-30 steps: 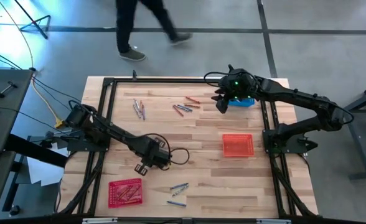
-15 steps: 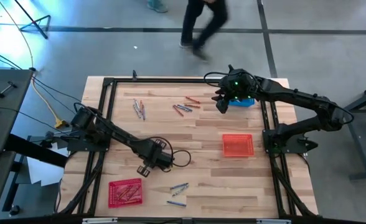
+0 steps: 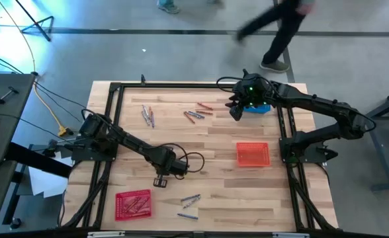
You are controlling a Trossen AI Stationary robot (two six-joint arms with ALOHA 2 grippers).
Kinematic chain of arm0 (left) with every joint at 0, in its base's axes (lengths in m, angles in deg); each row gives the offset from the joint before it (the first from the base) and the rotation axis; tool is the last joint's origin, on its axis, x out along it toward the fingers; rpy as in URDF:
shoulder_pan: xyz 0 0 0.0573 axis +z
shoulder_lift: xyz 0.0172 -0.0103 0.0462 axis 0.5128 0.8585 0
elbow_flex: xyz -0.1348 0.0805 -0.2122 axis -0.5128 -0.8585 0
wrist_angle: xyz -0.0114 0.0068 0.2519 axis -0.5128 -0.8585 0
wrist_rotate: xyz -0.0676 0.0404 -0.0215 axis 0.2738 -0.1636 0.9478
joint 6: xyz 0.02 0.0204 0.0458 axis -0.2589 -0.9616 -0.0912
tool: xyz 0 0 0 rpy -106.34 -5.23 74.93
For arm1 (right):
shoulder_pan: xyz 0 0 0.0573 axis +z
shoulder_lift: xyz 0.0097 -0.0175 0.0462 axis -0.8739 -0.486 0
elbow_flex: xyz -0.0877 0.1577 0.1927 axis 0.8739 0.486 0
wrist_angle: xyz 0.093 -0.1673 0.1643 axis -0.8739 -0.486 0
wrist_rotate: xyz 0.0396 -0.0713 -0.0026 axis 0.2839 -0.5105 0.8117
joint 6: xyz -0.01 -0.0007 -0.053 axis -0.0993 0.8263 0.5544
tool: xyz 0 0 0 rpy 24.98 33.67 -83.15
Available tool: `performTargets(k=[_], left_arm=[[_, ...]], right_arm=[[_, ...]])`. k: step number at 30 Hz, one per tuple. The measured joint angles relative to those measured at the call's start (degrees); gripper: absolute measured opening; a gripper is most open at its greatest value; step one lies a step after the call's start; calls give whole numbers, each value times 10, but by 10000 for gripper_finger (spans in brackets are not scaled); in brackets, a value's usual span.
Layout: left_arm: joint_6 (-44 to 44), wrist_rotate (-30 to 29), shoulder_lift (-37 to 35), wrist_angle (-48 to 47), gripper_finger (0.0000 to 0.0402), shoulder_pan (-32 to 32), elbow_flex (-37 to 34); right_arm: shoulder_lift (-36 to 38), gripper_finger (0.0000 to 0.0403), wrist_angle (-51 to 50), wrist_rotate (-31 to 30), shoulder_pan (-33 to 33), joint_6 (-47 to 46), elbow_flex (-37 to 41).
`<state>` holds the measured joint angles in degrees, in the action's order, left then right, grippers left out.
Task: Sort crayons
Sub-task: Put the blue crayon into the orange bin
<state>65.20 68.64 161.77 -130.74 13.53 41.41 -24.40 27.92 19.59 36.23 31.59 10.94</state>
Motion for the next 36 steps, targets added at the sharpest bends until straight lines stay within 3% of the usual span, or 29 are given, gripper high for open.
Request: performTargets(k=[4,9,13,18,21,25,32,36], left_arm=[[-22,-79,-2,-18,1,3,33],[-49,-146,-2,-40,1,9,72],[27,-220,-17,-38,1,23,93],[68,-335,-80,-17,1,30,93],[58,-379,-130,34,1,27,79],[65,-411,-203,137,1,16,5],[-69,-387,-278,483,1,27,-145],[-139,-369,-280,643,1,46,-196]], right_arm=[[0,161,-28,-2,0,-3,0],[0,161,-77,-58,0,-4,0],[0,161,-105,-81,0,15,0],[1,157,-88,-52,0,22,7],[11,151,-10,-26,0,23,59],[25,144,128,26,4,16,153],[34,142,573,106,53,-43,296],[34,142,719,114,92,-62,336]])
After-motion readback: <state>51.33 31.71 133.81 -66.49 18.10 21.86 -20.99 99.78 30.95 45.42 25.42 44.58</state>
